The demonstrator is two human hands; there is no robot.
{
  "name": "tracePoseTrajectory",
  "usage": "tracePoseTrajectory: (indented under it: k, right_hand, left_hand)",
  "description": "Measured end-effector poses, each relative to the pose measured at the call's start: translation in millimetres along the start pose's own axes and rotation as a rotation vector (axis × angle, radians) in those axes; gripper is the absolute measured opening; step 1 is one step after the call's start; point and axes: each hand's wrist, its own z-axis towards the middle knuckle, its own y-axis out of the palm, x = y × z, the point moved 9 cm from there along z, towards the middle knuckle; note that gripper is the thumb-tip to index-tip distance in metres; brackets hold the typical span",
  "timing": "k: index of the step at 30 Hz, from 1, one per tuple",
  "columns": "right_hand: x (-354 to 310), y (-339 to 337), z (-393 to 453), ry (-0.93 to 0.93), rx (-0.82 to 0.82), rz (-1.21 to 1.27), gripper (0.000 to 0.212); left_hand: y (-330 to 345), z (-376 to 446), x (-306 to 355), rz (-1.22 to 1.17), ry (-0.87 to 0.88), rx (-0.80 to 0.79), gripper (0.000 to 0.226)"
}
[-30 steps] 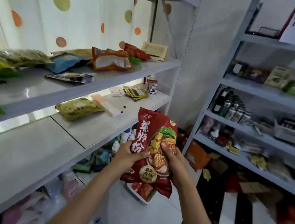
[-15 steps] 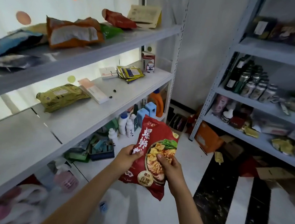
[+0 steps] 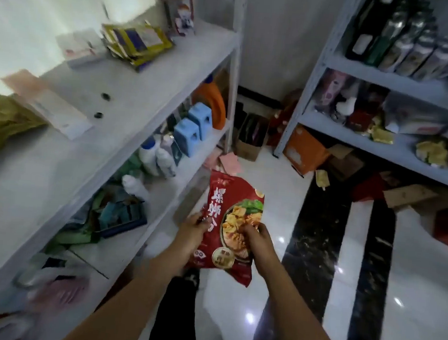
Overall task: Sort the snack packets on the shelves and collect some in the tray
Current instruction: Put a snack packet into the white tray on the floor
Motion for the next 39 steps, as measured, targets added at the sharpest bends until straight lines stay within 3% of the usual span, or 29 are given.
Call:
tracePoseTrajectory:
  k: [3,7,13,21,24,28,31,36,39]
  right_hand:
    - [16.0,-5.9,65.4,0.102,0.081,-0.021,0.046]
    - [42.6,5.7,143.6,0.224,0.129,0.004,0.034]
    - [118.7,34.1,248.7,0.333,0.157,0.057,0.030]
    - [183.1,59.7,353.5,0.386,0.195,0.036,0.051]
    - [184.1,74.1,382.0,0.366,0.169,0.072,0.045]
    - [168.8,74.1,410.4,0.276,0.239,-0.155,0.042]
    - [156.6,71.6,405.1,0.251,0.232,-0.400,0.046]
    - [118.2,67.8,367.4,0.098,0.146,-0.785,0.062]
    - [71.3,55.2,319.8,-0.073,0.134,-1.062,0.067]
  left_hand:
    - [6.0,74.2,-20.8,0.042,-0.102,-0.083,0.026]
    - [3.8,160.3,-41.9,0.165,-0.173,-0.139,0.017]
    - [-10.4,291.7,-120.8,0.437,-0.257,-0.207,0.038]
    - [-31.5,394.1,-183.5,0.434,-0.330,-0.163,0.028]
    - [-38.6,427.5,-181.1,0.499,-0.295,-0.122,0.032]
    - [-42.9,445.1,-158.4,0.801,-0.174,-0.040,0.040]
    - [-23.7,427.1,-144.0,0.935,-0.047,-0.120,0.036]
    - [5.7,377.1,-124.4,1.147,0.141,-0.168,0.037]
    - [31.4,325.5,-78.9,1.255,0.269,-0.135,0.038]
